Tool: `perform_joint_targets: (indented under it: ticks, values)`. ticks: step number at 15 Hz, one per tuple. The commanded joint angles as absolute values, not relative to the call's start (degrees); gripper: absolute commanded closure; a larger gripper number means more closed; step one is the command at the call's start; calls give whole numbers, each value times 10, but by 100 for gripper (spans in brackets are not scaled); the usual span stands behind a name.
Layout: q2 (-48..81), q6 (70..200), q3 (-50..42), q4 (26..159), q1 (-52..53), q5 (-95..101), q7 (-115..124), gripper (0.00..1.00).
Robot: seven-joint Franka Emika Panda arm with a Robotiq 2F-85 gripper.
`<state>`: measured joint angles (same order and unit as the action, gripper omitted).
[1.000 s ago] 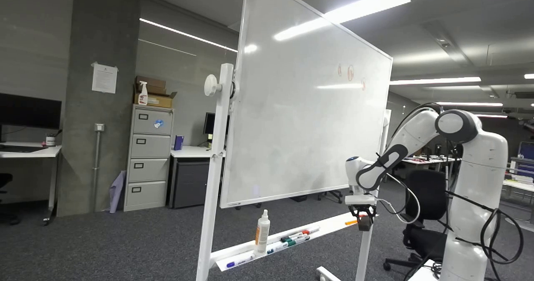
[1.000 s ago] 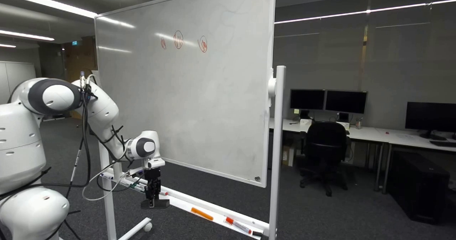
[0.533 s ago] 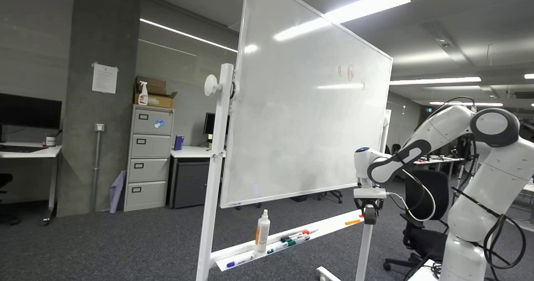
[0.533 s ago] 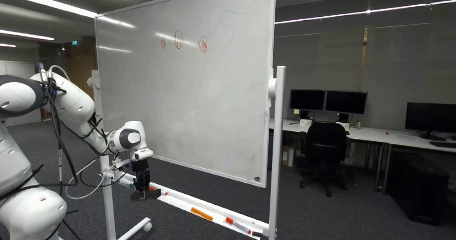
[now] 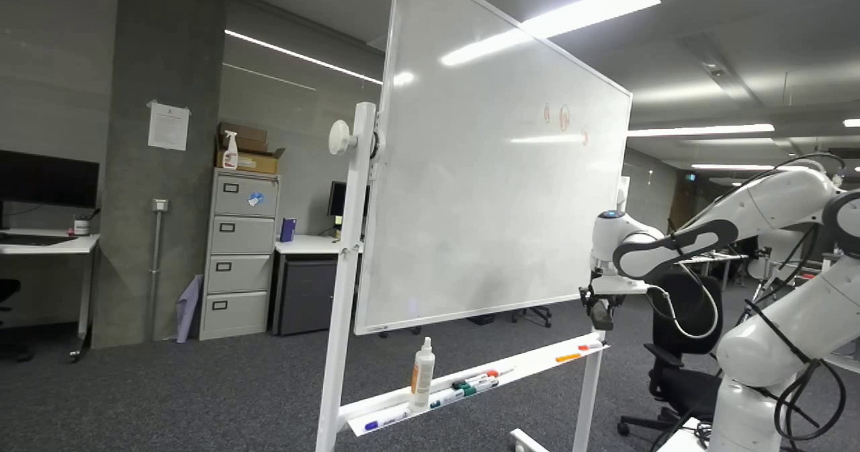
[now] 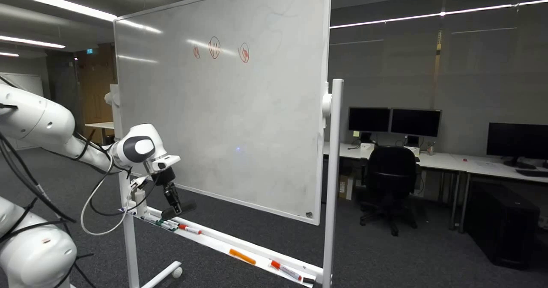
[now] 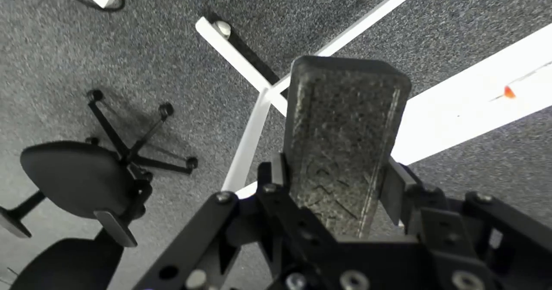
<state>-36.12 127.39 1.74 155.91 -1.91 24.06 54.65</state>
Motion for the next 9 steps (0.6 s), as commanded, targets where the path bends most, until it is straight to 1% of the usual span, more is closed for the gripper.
perform_joint_targets:
  ticks: [1, 9]
  values:
    - [-439, 1287, 41, 1581, -44, 258, 451, 69]
    - [-511, 1280, 97, 1539, -55, 284, 283, 69]
